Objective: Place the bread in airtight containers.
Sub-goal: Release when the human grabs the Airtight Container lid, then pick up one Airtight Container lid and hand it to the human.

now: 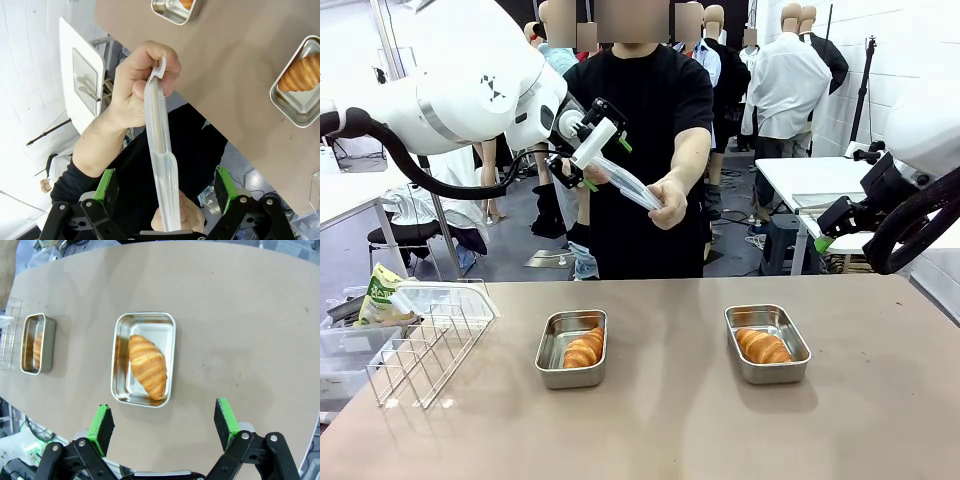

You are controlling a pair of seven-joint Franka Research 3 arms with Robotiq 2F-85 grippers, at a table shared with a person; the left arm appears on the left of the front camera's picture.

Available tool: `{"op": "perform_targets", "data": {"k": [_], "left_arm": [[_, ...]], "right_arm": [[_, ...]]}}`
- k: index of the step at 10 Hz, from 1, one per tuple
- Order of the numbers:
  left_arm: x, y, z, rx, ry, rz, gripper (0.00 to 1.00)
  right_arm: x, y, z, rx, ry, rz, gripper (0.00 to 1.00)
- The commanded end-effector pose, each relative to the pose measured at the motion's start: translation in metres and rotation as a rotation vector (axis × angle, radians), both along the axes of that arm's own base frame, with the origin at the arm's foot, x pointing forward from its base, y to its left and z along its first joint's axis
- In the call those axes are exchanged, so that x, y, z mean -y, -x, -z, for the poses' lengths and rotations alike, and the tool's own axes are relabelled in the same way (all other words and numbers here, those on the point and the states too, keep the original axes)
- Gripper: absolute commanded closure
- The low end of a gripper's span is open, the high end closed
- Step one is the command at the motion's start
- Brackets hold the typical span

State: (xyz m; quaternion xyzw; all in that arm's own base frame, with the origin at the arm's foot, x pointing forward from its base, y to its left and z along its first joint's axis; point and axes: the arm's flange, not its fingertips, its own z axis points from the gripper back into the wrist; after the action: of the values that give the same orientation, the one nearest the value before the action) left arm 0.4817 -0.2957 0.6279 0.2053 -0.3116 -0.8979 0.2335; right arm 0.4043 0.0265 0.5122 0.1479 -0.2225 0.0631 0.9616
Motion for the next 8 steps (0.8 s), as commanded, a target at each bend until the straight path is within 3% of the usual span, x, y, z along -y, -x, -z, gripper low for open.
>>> {"op": "perform_targets", "data": {"k": [1, 8], "left_arm": [[0.0, -0.0001, 0.0002, -0.001, 0.0, -0.001, 0.0], [0.0, -0.0001, 0.0002, -0.001, 0.0, -0.001, 0.0]], "right_arm": [[-0.0005, -0.0005, 0.0008, 0.0, -0.002, 0.0, 0.0], [-0.0005, -0.0005, 0.0008, 0.0, -0.002, 0.0, 0.0]]}}
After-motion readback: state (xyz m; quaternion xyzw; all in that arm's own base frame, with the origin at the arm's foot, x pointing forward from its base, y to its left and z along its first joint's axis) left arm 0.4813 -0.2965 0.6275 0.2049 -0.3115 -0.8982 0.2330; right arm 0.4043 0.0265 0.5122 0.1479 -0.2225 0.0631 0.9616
